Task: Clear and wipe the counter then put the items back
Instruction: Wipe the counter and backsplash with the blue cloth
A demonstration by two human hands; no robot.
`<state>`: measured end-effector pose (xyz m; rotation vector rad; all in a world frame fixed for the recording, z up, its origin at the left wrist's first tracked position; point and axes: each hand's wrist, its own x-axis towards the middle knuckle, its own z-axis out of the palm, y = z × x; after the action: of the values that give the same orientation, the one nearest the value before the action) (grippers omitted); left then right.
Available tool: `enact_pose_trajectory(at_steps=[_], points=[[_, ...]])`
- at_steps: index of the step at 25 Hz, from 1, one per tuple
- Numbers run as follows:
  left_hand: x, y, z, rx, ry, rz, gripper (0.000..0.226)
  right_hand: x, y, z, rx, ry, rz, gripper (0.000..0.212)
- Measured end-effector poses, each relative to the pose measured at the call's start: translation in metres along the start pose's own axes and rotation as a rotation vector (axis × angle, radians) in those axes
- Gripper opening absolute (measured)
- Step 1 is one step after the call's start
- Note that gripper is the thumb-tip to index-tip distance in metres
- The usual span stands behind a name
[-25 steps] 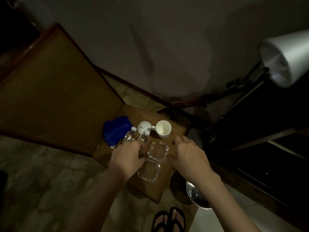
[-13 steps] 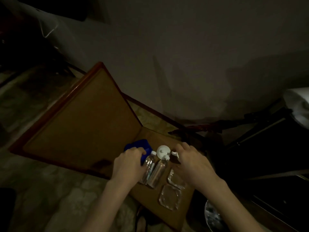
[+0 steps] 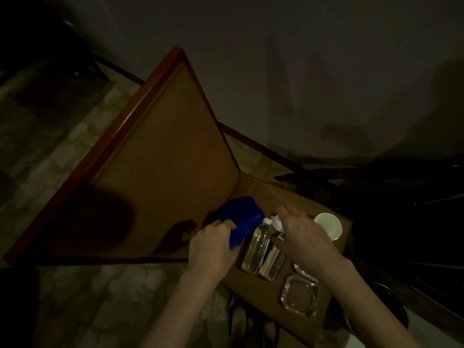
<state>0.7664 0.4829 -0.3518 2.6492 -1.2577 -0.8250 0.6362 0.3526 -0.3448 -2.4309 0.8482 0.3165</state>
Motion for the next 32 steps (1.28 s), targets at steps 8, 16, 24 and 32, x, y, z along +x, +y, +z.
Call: enact_pose_trajectory(at_steps=[8,16,24,32], points=[[0.070,-0.032,0.093,-0.093,-0.104,-0.176,0.058,0.078,0.043,0.103,-0.025,-0.100,0.000,0.053],[0.154,-0.079,0.176,-0.141,-0.110,-0.173,0.075,0.170,0.076,0.193,-0.063,-0.296,-0.074,0.074],[0.171,-0.092,0.226,-0.088,-0.089,-0.191,0.101,0.196,0.076,0.229,-0.155,-0.273,-0.066,0.079],[0.173,-0.083,0.209,-0.101,-0.026,-0.209,0.073,0.190,0.065,0.210,-0.152,-0.158,-0.087,0.054]])
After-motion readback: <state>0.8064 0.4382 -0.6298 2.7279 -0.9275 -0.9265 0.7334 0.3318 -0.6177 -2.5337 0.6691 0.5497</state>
